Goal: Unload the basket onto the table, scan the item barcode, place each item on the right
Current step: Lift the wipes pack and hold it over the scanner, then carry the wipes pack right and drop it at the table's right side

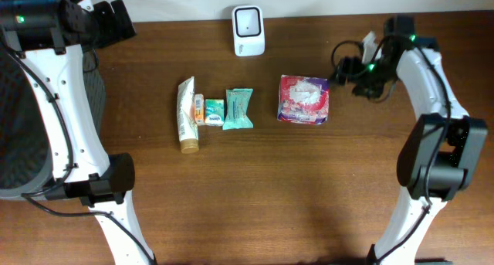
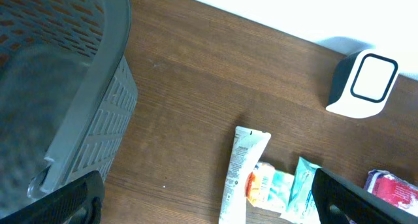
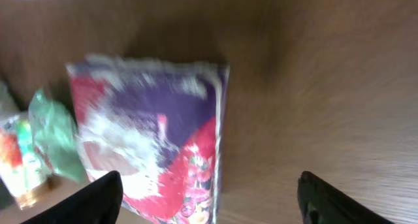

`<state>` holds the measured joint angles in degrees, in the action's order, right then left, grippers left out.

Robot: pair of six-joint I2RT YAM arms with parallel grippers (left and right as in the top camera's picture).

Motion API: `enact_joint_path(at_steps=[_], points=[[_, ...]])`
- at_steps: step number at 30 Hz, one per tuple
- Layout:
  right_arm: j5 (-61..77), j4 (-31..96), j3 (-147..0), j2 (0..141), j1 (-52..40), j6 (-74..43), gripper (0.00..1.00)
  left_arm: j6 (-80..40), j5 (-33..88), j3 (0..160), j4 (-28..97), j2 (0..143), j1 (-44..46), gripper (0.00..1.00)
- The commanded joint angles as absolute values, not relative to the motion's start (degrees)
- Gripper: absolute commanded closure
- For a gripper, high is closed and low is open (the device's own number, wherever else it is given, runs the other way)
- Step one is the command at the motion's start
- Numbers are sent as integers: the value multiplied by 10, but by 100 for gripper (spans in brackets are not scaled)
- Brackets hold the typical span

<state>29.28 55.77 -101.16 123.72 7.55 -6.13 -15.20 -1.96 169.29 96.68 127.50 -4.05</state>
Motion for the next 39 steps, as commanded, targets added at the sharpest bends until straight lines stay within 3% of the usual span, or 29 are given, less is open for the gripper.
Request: enact_joint_path(at_steps=[1, 2, 3, 4, 5, 6, 10, 12, 16, 19, 24, 28, 32, 36, 38, 39], points=[[377, 484, -915, 1243, 65, -49, 23, -145, -24, 1698, 967, 1264, -41, 1], [401, 425, -865, 1243, 52, -49, 23, -145, -24, 1698, 967, 1264, -41, 1], [409, 398, -842, 1243, 43, -50, 32, -145, -24, 1698, 967, 1264, -41, 1], [410, 380, -829, 1243, 31, -62, 51, -145, -24, 1698, 967, 1264, -41, 1], [410, 369, -826, 1243, 21, -85, 80, -145, -24, 1698, 967, 1264, -41, 1], [437, 335, -830, 1241, 2, -144, 96, -145, -24, 1698, 967, 1264, -41, 1], [481, 214, -984, 1241, -38, -295, 96, -145, -24, 1698, 967, 1264, -41, 1], [369, 59, -1025, 1241, -83, -399, 96, -145, -24, 1698, 967, 1264, -41, 1], [219, -72, -1025, 1264, -158, -447, 96, -145, -24, 1698, 967, 1264, -41, 1], [173, -88, -1025, 1299, -168, -476, 96, -145, -24, 1698, 967, 1264, -41, 1], [217, -69, -1032, 1316, -126, -468, 96, -145, -24, 1698, 967, 1264, -41, 1], [347, -46, -1091, 1293, -6, -487, 96, -145, -24, 1698, 967, 1264, -41, 1], [353, 166, -1091, 1276, 177, -595, 96, -145, -24, 1698, 967, 1264, -41, 1], [282, 288, -1090, 1278, 313, -594, 96, -145, -24, 1698, 967, 1264, -41, 1], [264, 298, -1089, 1278, 338, -549, 96, -145, -24, 1698, 967, 1264, -41, 1], [262, 301, -1089, 1278, 342, -488, 84, -145, -24, 1698, 967, 1264, -41, 1]])
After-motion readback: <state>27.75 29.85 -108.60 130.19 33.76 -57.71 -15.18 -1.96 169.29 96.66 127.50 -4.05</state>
